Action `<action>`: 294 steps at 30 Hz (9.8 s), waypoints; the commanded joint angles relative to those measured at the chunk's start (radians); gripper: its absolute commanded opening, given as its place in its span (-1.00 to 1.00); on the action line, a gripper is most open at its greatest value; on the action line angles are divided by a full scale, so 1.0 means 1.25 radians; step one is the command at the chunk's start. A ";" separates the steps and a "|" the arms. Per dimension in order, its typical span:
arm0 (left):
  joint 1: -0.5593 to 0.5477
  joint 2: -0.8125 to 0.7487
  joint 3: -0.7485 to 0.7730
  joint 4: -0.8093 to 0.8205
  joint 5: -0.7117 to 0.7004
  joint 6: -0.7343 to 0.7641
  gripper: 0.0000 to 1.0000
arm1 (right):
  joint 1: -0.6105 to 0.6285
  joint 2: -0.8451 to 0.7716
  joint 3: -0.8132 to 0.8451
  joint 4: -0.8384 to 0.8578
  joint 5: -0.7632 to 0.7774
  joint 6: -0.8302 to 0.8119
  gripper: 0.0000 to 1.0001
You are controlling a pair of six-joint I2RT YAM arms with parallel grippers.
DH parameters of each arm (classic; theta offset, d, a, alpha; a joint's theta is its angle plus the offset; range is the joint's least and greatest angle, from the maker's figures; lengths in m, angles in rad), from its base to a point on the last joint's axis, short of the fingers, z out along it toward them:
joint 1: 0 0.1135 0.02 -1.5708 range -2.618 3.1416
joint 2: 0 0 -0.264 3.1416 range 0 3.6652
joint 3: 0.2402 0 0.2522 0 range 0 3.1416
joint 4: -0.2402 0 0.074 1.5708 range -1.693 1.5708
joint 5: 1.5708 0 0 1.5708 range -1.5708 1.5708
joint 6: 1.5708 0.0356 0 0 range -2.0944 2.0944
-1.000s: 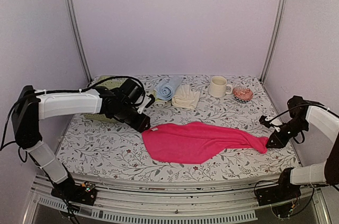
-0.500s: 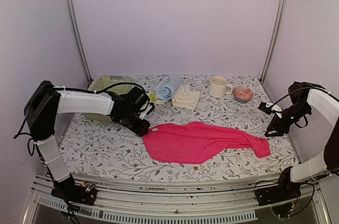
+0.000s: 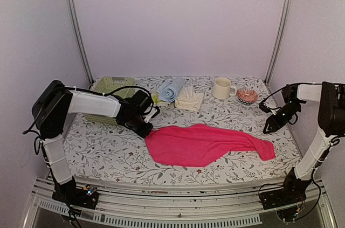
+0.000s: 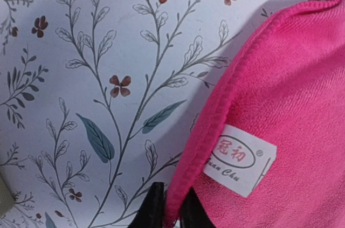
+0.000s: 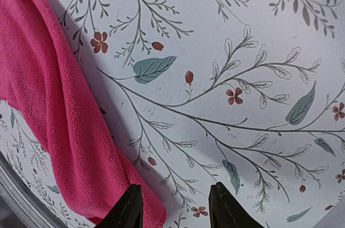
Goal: Roll the towels
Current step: Flatten out the towel at the center of the board, then move the towel to the center of the board, then pick up the towel from the center of the board.
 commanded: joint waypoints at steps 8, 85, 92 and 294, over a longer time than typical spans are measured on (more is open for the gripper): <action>0.026 -0.049 0.048 0.014 -0.034 0.020 -1.00 | 0.006 0.094 -0.043 -0.094 -0.023 -0.012 -0.07; 0.023 -0.479 -0.168 -0.043 0.254 -0.071 -1.00 | 0.299 0.377 0.372 0.049 -0.059 0.208 -0.30; 0.022 -0.483 -0.177 -0.038 0.232 -0.058 -1.00 | 0.315 0.387 0.370 0.043 -0.049 0.206 -0.32; 0.125 -0.215 -0.160 0.135 0.158 -0.271 0.19 | 0.037 0.369 0.327 0.143 -0.096 0.230 -0.45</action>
